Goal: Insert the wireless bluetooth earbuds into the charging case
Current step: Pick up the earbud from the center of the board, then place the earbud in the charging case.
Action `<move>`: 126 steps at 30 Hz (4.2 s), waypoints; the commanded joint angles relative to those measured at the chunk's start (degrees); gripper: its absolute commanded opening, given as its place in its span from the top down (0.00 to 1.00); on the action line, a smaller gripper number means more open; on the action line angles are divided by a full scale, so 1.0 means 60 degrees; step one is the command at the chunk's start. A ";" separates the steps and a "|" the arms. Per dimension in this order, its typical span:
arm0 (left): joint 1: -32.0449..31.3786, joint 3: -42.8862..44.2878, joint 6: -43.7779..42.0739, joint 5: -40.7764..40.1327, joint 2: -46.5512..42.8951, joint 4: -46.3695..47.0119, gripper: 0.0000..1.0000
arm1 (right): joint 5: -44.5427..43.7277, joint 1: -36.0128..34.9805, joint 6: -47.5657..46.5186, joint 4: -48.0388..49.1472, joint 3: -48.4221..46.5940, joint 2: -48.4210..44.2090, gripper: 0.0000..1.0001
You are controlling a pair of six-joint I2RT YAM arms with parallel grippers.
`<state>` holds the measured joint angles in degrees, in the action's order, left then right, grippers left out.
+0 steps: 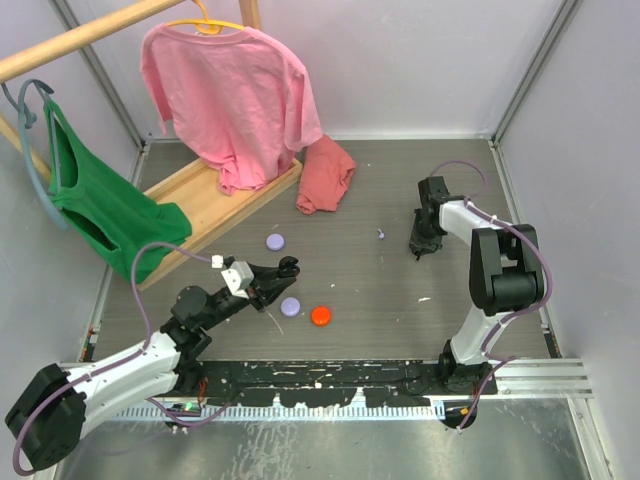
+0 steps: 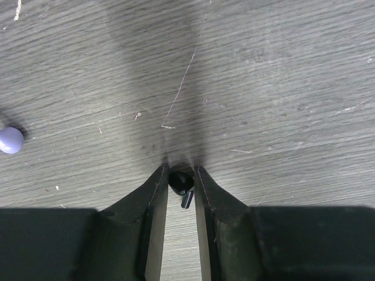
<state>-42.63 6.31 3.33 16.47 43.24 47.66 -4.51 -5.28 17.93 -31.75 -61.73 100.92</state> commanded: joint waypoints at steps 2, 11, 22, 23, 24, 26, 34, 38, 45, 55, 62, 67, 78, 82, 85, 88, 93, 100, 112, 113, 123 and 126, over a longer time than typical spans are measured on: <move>0.0003 0.0108 -0.0039 -0.0020 -0.0050 0.0462 0.98 | -0.0181 -0.0260 -0.0053 -0.0392 -0.0043 0.0102 0.72; 0.0009 0.0049 0.0045 -0.0182 -0.0193 0.0517 0.98 | -0.0115 -0.1123 0.0186 -0.0279 0.0125 -0.0208 0.73; 0.0008 0.0065 0.0058 -0.0186 -0.0017 0.0617 0.98 | 0.0194 -0.1344 -0.0103 -0.0570 0.0281 -0.0193 0.63; 0.0002 0.0062 0.0059 -0.0178 -0.0002 0.0618 0.98 | 0.0208 -0.1347 -0.0147 -0.0600 0.0256 -0.0196 0.62; 0.0008 0.0062 0.0060 -0.0168 -0.0002 0.0623 0.98 | 0.0221 -0.1347 -0.0171 -0.0642 0.0228 -0.0195 0.62; 0.0001 0.0062 0.0073 -0.0170 -0.0014 0.0625 0.98 | 0.0267 -0.1347 -0.0239 -0.0670 0.0159 -0.0157 0.62; 0.0001 0.0050 0.0073 -0.0204 -0.0017 0.0596 0.98 | 0.0166 -0.1346 -0.0352 -0.0685 0.0036 0.0111 0.66; 0.0005 0.0070 0.0078 -0.0197 0.0049 0.0639 0.98 | 0.0154 -0.1339 -0.0396 -0.0775 0.0050 -0.0077 0.71; 0.0006 0.0072 0.0116 -0.0198 0.0137 0.0740 0.98 | 0.0371 -0.1361 -0.0418 -0.0729 0.0155 -0.0588 0.79; 0.0009 0.0111 0.0075 -0.0212 0.0532 0.1252 0.98 | -0.0157 -0.2641 -0.0172 0.0169 0.0577 -0.2459 0.81; 0.0006 0.0178 0.0078 -0.0206 0.0528 0.1494 0.97 | -0.0711 -0.4204 0.0056 0.1167 0.0742 -0.3938 0.81; 0.0006 0.0243 0.0070 -0.0171 0.0582 0.1729 0.97 | -0.0680 -0.5390 -0.0036 0.2398 0.1001 -0.5085 0.81; 0.0001 0.0595 0.0073 -0.0213 0.0654 0.1700 0.97 | -0.0698 -0.7535 -0.0303 0.5576 0.1982 -0.6939 0.82; 0.0002 0.0744 0.0205 -0.0192 0.0749 0.1828 0.97 | -0.0695 -0.8266 -0.0449 0.6824 0.2438 -0.7270 0.82; 0.0014 0.0806 0.0384 -0.0155 0.0839 0.2106 0.97 | -0.0669 -0.8655 -0.0541 0.7730 0.2796 -0.7390 0.82; 0.0001 0.0851 0.0528 -0.0138 0.0863 0.2236 0.97 | -0.0640 -0.8991 -0.0687 0.8363 0.2978 -0.7404 0.82; 0.0001 0.0905 0.0726 -0.0134 0.0786 0.2296 0.98 | -0.0739 -0.9443 -0.0965 0.9240 0.3315 -0.7387 0.82; 0.0015 0.0906 0.0982 -0.0076 0.0725 0.2393 0.98 | -0.1010 -0.9593 -0.1098 1.0114 0.3593 -0.7115 0.83; 0.0008 0.0936 0.1634 -0.0133 0.0816 0.2854 0.98 | -0.1427 -0.9758 -0.1338 1.0751 0.3782 -0.6658 0.83; 0.0009 0.0935 0.1655 -0.0159 0.0819 0.2853 0.98 | -0.1408 -0.9757 -0.1318 1.0778 0.3785 -0.6639 0.83; 0.0001 0.0978 0.1874 -0.0317 0.0914 0.2864 0.98 | -0.0596 -0.9810 -0.1094 1.1157 0.3959 -0.6660 0.83; 0.0003 0.0971 0.1944 -0.0382 0.0918 0.2863 0.98 | -0.0499 -0.9814 -0.1091 1.1155 0.3971 -0.6696 0.83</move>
<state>-42.63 9.76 14.37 15.68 48.77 60.10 -9.19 -63.72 10.90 30.52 -38.00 61.28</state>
